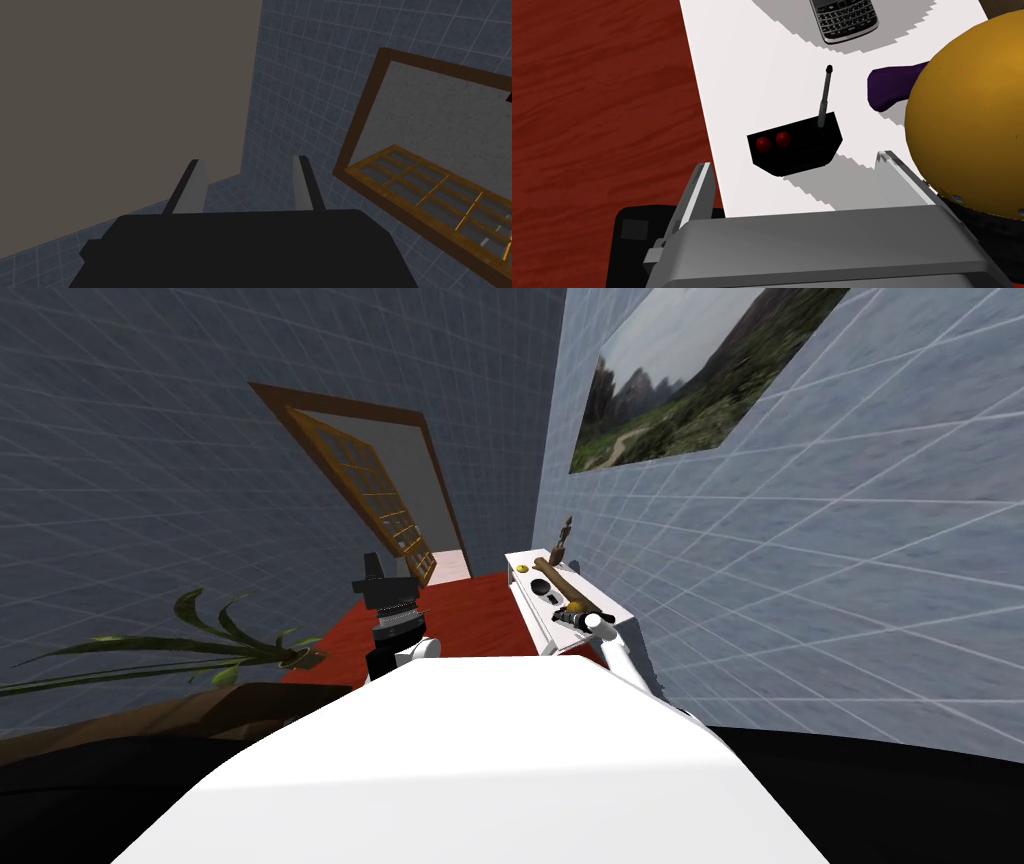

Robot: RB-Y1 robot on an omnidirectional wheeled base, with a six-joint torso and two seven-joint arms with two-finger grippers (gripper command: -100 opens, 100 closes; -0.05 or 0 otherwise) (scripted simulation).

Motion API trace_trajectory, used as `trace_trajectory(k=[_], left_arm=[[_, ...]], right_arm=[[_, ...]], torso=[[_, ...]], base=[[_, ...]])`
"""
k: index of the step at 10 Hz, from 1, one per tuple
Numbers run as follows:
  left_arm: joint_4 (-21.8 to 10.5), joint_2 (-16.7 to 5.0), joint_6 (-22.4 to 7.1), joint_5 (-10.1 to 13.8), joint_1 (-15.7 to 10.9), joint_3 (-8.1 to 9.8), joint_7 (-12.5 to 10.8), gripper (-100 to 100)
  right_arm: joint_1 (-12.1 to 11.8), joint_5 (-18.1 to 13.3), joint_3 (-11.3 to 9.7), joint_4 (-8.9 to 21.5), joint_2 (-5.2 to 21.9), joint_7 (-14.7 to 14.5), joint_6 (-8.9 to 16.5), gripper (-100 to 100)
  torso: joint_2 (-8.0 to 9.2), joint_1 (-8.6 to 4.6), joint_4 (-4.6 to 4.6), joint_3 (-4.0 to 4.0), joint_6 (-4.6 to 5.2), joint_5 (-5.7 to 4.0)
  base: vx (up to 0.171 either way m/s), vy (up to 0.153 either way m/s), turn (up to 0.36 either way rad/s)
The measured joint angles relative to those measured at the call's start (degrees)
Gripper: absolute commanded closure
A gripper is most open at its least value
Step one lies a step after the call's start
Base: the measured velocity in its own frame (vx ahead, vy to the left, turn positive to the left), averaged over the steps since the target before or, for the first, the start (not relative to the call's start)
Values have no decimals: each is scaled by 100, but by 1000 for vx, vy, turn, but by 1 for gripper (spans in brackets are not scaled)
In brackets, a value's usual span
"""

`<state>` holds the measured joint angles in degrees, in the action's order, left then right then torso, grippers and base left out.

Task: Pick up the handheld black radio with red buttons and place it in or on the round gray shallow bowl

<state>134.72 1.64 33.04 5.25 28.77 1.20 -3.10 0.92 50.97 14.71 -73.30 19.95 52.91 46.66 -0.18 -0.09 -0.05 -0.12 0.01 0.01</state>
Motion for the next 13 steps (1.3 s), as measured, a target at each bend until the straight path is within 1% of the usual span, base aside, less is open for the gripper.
trace_trajectory(k=[2,7,8,12,13], left_arm=[[0,0,0,0,0,0,0,0],[0,0,0,0,0,0,0,0],[0,0,0,0,0,0,0,0],[0,0,0,0,-1,0,0,0],[0,0,0,0,-1,0,0,0]], right_arm=[[-12,-118,108,-31,-209,-148,33,-100],[-109,-507,397,-281,-781,-469,193,-100],[-112,-516,401,-288,-793,-479,197,100],[-111,-514,401,-290,-790,-478,198,100],[-111,-515,402,-289,-790,-478,197,0]], torso=[[0,-8,1,1,1,-2],[4,-6,1,3,0,-1],[11,-4,3,7,0,-1],[13,-3,2,7,-2,-3],[13,-4,2,7,-2,-3]], base=[[53,-26,-54],[44,-18,-40],[0,0,0],[0,0,0],[0,0,0]])
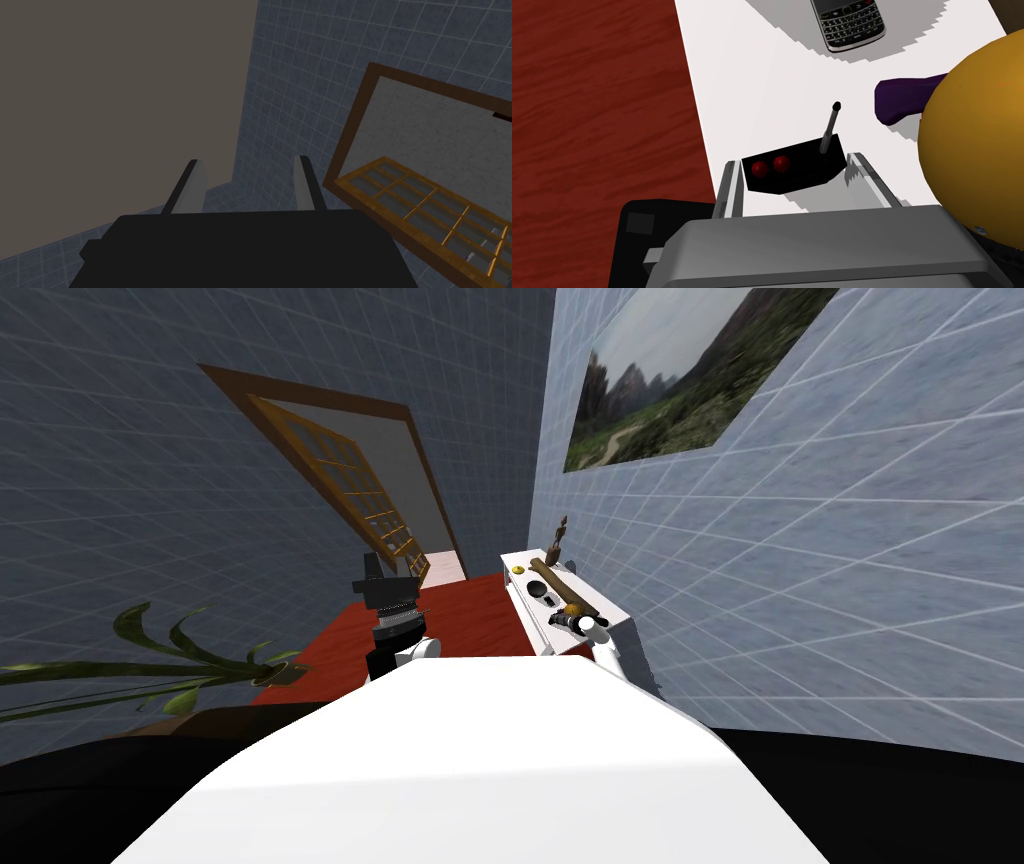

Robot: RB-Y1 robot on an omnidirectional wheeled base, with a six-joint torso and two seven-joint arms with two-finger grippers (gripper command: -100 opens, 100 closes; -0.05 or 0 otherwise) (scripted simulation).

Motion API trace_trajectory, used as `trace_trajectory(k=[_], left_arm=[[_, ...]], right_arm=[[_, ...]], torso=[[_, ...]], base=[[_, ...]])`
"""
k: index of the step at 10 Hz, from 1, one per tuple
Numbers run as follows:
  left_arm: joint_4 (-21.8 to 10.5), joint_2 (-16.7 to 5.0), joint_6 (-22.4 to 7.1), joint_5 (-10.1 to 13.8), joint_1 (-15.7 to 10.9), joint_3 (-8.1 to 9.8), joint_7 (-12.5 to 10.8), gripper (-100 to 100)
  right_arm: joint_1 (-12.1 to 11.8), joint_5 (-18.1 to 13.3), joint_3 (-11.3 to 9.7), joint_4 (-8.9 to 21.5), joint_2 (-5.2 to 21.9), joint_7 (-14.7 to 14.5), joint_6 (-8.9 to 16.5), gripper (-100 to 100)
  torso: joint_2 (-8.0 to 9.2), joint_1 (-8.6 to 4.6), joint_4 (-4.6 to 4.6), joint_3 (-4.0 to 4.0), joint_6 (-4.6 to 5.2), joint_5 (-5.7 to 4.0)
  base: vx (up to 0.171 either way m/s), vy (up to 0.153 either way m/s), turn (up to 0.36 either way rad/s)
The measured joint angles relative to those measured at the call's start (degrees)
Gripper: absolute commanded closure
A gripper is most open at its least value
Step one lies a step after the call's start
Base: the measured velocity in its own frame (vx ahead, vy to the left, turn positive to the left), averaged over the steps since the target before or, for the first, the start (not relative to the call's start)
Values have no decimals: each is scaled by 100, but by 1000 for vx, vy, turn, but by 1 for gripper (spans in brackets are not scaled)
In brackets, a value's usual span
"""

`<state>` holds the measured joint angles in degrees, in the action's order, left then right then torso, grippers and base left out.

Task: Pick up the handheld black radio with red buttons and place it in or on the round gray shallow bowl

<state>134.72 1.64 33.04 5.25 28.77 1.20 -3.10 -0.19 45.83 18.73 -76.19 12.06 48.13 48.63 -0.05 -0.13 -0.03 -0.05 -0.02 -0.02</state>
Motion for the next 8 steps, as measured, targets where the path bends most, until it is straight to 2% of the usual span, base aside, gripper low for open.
trace_trajectory(k=[1,7,8], left_arm=[[0,0,0,0,0,0,0,0],[0,0,0,0,-1,0,0,0],[0,0,0,0,0,0,0,0]], right_arm=[[0,0,0,0,0,0,0,100],[83,456,-349,257,684,390,-177,100],[85,467,-358,262,699,410,-188,0]], torso=[[0,0,0,0,0,0],[19,7,4,11,-1,1],[13,5,3,8,0,0]], base=[[-37,24,89],[-53,20,46],[0,0,0]])
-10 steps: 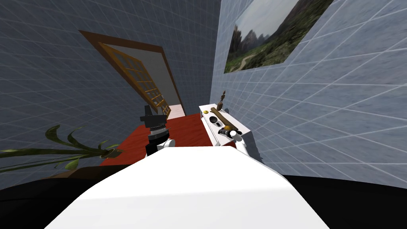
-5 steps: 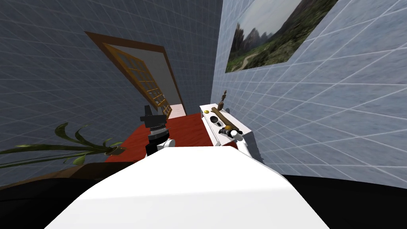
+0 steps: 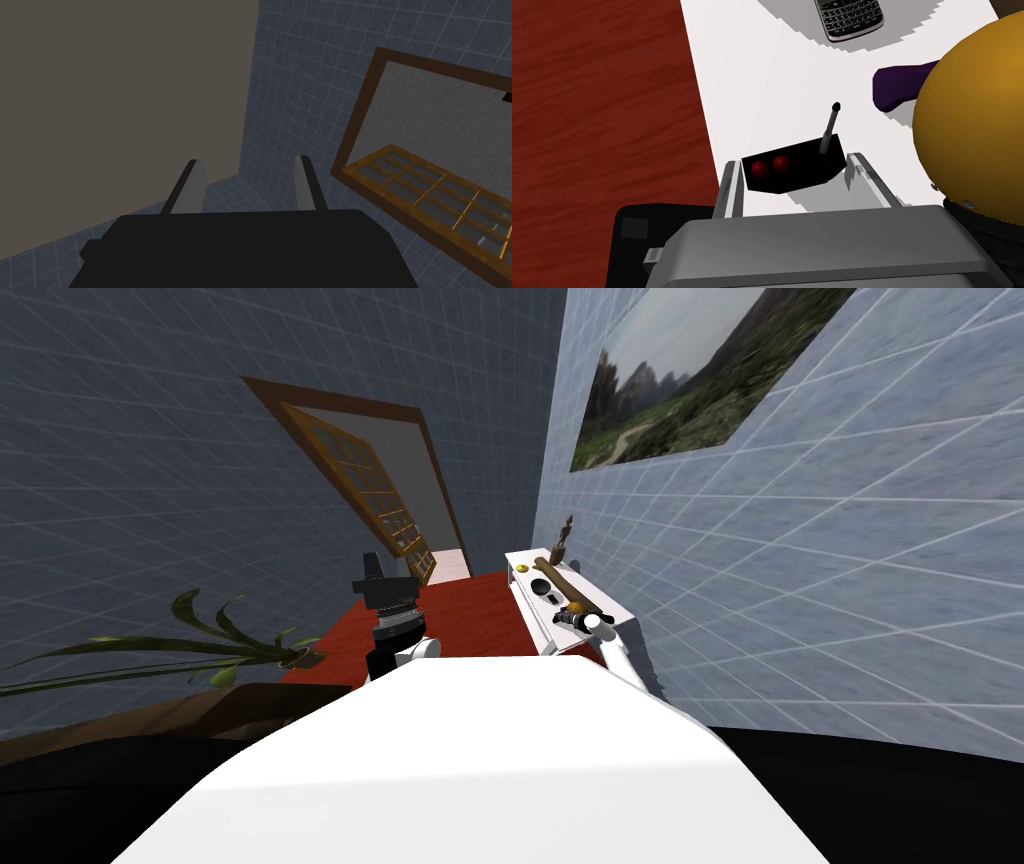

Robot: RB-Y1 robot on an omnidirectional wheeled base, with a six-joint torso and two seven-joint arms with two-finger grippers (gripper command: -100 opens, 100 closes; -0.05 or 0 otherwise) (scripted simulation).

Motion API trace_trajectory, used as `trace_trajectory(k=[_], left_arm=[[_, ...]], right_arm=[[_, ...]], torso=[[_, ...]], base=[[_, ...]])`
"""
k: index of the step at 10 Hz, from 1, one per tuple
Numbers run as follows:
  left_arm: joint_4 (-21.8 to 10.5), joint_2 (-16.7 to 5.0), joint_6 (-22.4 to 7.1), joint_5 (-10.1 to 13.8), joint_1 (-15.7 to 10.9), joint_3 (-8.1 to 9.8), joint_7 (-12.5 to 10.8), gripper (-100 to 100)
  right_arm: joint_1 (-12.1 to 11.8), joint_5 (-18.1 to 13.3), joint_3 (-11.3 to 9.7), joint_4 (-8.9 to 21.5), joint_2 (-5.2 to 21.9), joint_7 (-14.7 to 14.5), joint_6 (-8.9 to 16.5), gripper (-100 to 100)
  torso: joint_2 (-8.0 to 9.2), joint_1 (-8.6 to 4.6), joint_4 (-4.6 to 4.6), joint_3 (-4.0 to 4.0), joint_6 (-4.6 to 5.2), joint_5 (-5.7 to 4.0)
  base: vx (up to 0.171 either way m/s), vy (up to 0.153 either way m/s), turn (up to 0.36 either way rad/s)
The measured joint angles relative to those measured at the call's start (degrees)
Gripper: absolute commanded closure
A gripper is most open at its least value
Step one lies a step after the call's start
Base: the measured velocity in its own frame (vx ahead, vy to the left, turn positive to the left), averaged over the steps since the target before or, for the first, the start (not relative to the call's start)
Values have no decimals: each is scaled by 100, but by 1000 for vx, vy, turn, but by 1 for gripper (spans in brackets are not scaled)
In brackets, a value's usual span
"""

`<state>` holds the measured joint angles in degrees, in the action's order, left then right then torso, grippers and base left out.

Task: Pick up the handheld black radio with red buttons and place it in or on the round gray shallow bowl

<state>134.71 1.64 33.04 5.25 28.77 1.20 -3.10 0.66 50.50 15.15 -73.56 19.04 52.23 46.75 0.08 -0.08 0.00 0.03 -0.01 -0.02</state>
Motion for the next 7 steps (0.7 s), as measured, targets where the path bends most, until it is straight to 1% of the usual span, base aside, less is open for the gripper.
trace_trajectory(k=[1,3,4,5,6,7], left_arm=[[0,0,0,0,0,0,0,0],[0,0,0,0,2,0,0,0],[1,0,1,0,2,0,0,0],[1,0,0,0,2,0,0,0],[1,0,0,0,2,0,0,0],[1,0,1,0,2,0,0,0]], right_arm=[[-1,-1,1,0,-2,-2,2,100],[137,-67,28,-68,38,19,15,100],[204,-98,62,-147,87,58,66,100],[278,-147,131,-203,154,109,148,100],[353,-232,220,-273,230,200,278,100],[417,-284,288,-309,285,272,389,100]], torso=[[-7,-3,-1,-4,0,0],[-80,7,-4,-39,-22,5],[-99,3,-7,-50,-21,7],[-108,10,-9,-56,-31,6],[-111,20,-10,-57,-36,7],[-92,25,-12,-50,-24,7]], base=[[100,16,164],[195,-1,160],[216,9,282],[207,26,393],[158,28,222],[84,17,150]])
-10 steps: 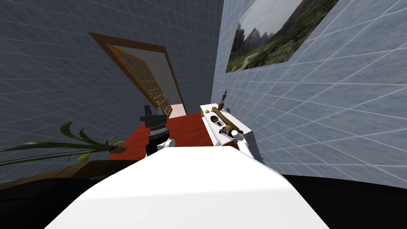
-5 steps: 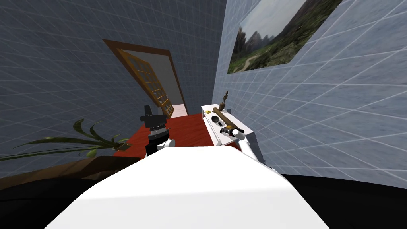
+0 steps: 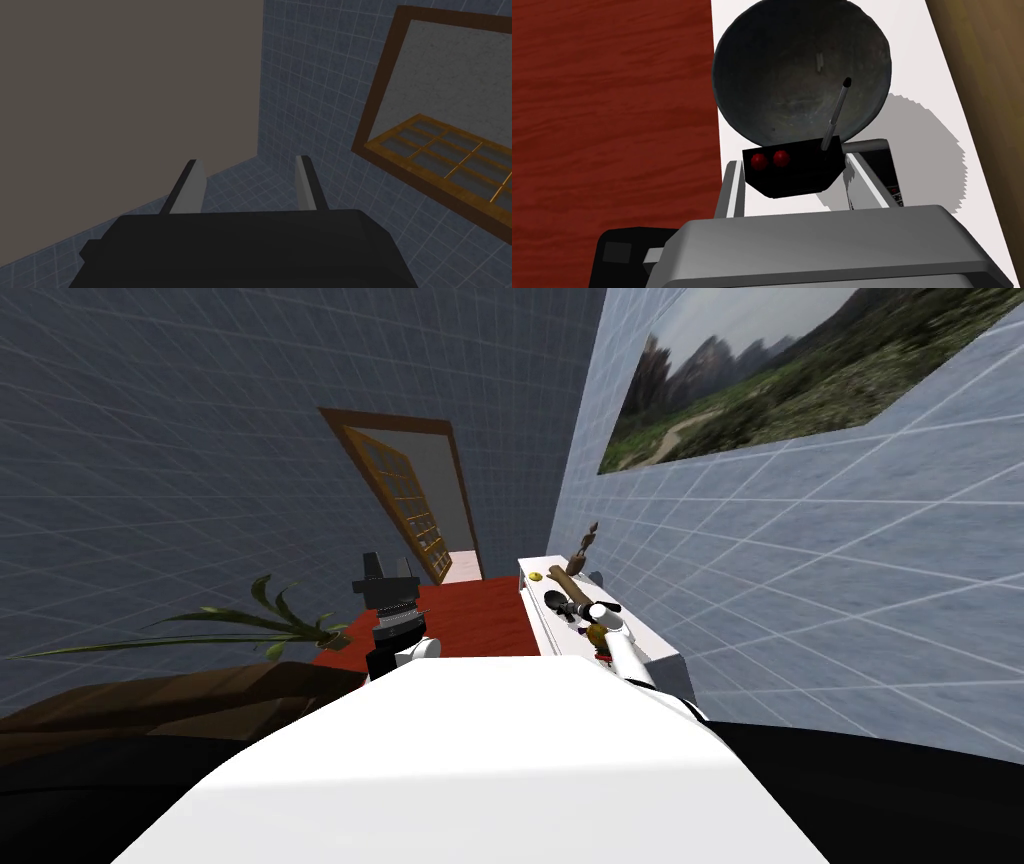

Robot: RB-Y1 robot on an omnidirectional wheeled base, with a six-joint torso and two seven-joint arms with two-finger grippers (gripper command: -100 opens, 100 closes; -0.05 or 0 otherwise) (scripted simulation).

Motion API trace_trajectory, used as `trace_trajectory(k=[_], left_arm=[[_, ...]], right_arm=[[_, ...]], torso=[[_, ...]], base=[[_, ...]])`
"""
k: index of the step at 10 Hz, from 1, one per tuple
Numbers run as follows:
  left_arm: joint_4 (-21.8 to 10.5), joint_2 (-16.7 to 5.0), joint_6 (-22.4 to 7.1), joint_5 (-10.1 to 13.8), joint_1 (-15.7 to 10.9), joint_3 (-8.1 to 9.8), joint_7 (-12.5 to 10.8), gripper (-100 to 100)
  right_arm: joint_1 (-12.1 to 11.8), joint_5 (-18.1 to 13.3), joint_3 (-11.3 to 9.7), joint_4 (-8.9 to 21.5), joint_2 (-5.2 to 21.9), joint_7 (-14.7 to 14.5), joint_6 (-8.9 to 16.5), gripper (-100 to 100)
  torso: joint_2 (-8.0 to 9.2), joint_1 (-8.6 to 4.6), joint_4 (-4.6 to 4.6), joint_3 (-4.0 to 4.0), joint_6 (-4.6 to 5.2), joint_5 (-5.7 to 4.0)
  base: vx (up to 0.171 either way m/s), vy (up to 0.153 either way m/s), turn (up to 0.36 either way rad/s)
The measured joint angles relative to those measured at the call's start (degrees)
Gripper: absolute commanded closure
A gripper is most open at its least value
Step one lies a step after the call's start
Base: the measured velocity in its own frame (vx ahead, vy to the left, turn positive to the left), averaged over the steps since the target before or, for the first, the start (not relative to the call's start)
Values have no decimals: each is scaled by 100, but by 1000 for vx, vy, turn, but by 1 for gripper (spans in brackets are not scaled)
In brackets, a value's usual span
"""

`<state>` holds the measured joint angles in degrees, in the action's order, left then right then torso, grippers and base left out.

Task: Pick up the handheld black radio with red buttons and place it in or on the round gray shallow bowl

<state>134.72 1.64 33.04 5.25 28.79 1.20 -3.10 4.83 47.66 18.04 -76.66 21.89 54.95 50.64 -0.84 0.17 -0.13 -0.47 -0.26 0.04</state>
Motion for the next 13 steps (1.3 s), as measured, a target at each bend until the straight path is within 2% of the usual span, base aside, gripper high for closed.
trace_trajectory(k=[3,5,7,10,13], left_arm=[[-1,0,0,0,-2,0,0,0],[-1,0,-1,0,-2,0,0,0],[-1,0,-1,0,-1,0,0,0],[0,0,0,0,0,0,0,0],[0,0,0,0,1,1,0,0]], right_arm=[[36,-177,163,-164,122,254,327,100],[62,-236,266,-167,215,374,504,100],[43,-343,373,-323,319,597,758,100],[11,-383,520,-478,536,862,1066,100],[9,-305,521,-694,794,1124,1295,100]], torso=[[46,-11,3,23,0,-12],[31,-16,-2,13,-6,-21],[4,-17,-7,-3,-17,-25],[-72,-32,-26,-49,-36,-39],[-108,-40,-42,-74,-30,-49]], base=[[27,10,147],[35,16,121],[70,27,136],[157,17,84],[180,27,-129]])
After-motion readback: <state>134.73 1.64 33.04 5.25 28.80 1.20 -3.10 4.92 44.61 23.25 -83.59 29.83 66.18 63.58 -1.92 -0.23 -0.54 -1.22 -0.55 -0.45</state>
